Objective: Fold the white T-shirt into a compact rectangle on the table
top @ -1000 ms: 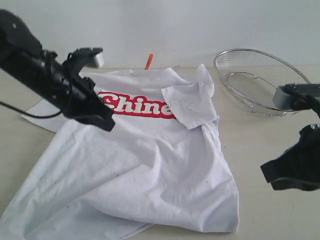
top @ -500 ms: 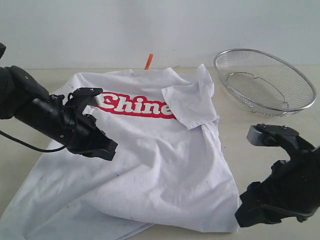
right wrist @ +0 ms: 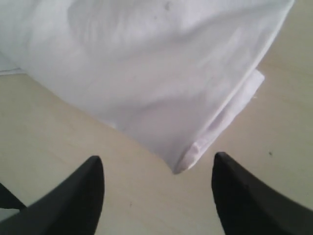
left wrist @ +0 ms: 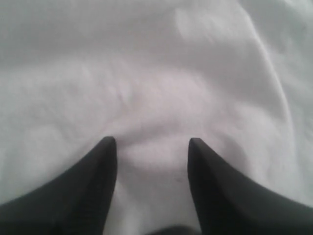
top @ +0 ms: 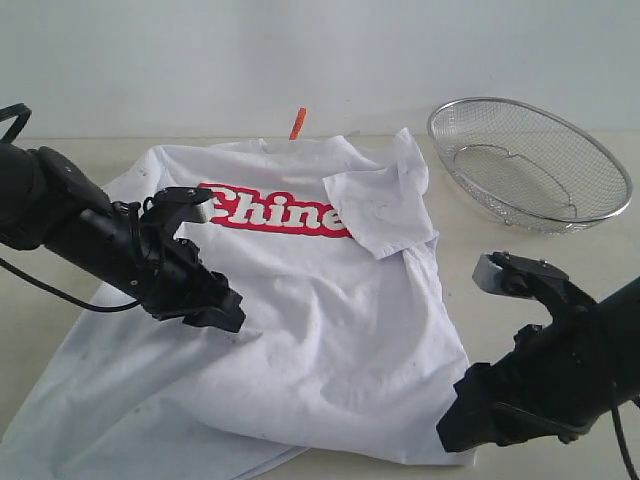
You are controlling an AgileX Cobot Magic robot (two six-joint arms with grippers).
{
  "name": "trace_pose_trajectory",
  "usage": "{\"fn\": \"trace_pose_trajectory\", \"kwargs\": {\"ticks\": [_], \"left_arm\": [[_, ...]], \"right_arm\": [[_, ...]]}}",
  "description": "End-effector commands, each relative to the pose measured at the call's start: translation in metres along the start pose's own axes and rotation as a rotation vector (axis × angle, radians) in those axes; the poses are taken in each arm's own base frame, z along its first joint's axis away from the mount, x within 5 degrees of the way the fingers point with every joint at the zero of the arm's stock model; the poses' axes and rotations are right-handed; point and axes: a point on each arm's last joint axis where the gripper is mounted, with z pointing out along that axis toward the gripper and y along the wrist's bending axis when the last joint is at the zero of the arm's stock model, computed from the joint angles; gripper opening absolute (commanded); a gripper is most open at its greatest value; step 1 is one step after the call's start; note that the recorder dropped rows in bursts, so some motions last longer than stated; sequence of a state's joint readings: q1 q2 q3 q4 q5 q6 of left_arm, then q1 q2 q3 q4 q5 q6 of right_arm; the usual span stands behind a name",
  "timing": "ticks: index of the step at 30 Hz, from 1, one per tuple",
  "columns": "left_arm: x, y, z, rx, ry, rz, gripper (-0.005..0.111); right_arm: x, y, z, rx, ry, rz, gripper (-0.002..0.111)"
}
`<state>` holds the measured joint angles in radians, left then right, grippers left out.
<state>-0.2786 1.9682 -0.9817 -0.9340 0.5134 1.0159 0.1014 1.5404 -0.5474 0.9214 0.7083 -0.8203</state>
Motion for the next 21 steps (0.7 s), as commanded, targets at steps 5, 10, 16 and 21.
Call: {"fn": "trace_pose_trajectory", "kwargs": {"ticks": [5, 10, 16, 21], "left_arm": [[0.001, 0.011, 0.009, -0.082, -0.018, -0.019, 0.020], [0.003, 0.013, 0.014, -0.080, -0.010, -0.037, 0.004], [0.005, 0.015, 0.020, -0.077, -0.004, -0.065, 0.004], [0.005, 0.015, 0.020, -0.077, -0.004, -0.065, 0.004]], "right_arm": [[-0.007, -0.005, 0.016, -0.051, -0.045, -0.059, 0.058], [-0.014, -0.003, 0.015, -0.066, -0.079, -0.070, 0.058], [-0.015, 0.000, 0.029, -0.158, -0.005, -0.047, 0.058], [-0.016, 0.014, 0.043, -0.182, 0.053, -0.093, 0.058]]}}
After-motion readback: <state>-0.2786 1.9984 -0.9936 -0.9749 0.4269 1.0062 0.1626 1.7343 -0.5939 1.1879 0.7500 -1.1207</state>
